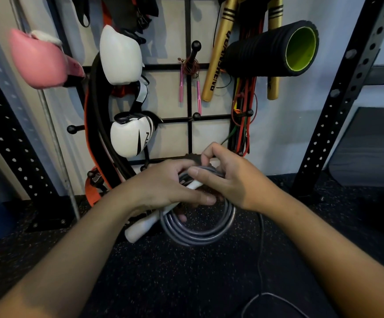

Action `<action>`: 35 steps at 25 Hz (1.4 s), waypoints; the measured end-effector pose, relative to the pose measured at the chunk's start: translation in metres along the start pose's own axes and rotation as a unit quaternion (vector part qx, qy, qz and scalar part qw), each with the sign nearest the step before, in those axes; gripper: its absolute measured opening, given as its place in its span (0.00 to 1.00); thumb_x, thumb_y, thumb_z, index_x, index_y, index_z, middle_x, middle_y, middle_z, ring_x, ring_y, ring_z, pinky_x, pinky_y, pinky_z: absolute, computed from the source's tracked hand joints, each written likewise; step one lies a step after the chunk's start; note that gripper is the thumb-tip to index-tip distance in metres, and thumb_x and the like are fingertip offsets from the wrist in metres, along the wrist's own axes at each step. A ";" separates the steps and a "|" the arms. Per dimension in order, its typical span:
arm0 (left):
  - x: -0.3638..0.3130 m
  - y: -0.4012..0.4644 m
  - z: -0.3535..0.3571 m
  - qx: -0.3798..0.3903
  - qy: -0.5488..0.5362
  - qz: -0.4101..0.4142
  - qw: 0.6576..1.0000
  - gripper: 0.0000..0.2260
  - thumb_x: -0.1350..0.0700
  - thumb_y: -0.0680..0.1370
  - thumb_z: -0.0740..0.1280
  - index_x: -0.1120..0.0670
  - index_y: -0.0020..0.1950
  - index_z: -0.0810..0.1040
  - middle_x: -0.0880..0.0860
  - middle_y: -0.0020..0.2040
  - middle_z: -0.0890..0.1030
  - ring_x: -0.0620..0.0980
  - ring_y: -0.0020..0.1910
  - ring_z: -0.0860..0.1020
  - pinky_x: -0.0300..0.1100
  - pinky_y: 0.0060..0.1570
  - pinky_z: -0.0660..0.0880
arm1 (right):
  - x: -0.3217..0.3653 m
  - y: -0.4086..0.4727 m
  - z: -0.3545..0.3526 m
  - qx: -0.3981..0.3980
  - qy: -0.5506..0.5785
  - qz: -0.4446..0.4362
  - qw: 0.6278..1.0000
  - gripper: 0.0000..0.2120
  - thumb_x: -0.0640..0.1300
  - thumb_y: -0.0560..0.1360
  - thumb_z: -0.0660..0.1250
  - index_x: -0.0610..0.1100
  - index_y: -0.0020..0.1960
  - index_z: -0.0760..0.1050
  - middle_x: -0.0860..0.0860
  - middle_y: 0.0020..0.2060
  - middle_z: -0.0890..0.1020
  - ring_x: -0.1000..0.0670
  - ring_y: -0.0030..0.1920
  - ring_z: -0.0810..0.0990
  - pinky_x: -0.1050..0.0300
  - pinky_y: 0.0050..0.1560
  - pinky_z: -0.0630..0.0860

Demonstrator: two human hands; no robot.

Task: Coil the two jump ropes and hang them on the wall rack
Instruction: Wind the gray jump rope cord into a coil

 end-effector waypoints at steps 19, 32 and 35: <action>0.004 -0.006 -0.017 -0.366 -0.553 0.138 0.736 0.18 0.43 0.81 0.67 0.51 0.35 0.72 0.47 0.28 0.71 0.46 0.28 0.76 0.42 0.29 0.74 | -0.013 -0.012 0.035 -0.078 0.395 0.110 0.909 0.30 0.67 0.79 0.55 0.43 0.63 0.77 0.42 0.38 0.82 0.46 0.26 0.74 0.60 0.22 0.67; -0.010 -0.010 -0.054 -0.250 -0.351 0.143 0.891 0.26 0.55 0.67 0.79 0.56 0.63 0.79 0.53 0.49 0.87 0.51 0.44 0.86 0.46 0.46 0.84 | -0.008 -0.005 -0.022 -0.114 0.167 0.079 0.976 0.10 0.47 0.81 0.67 0.42 0.46 0.80 0.48 0.27 0.76 0.52 0.25 0.70 0.62 0.24 0.66; -0.048 -0.034 -0.059 -0.155 0.049 0.142 0.976 0.30 0.48 0.68 0.80 0.42 0.69 0.75 0.46 0.57 0.85 0.41 0.53 0.85 0.34 0.56 0.78 | -0.001 -0.005 -0.019 -0.006 0.026 0.043 0.999 0.06 0.50 0.79 0.68 0.49 0.45 0.80 0.52 0.29 0.76 0.54 0.27 0.71 0.61 0.27 0.69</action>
Point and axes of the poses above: each hand's wrist, its own y-axis towards the middle knuckle, its own z-axis out of the palm, x = y × z, the point moved 8 cm from there along y, towards the middle knuckle
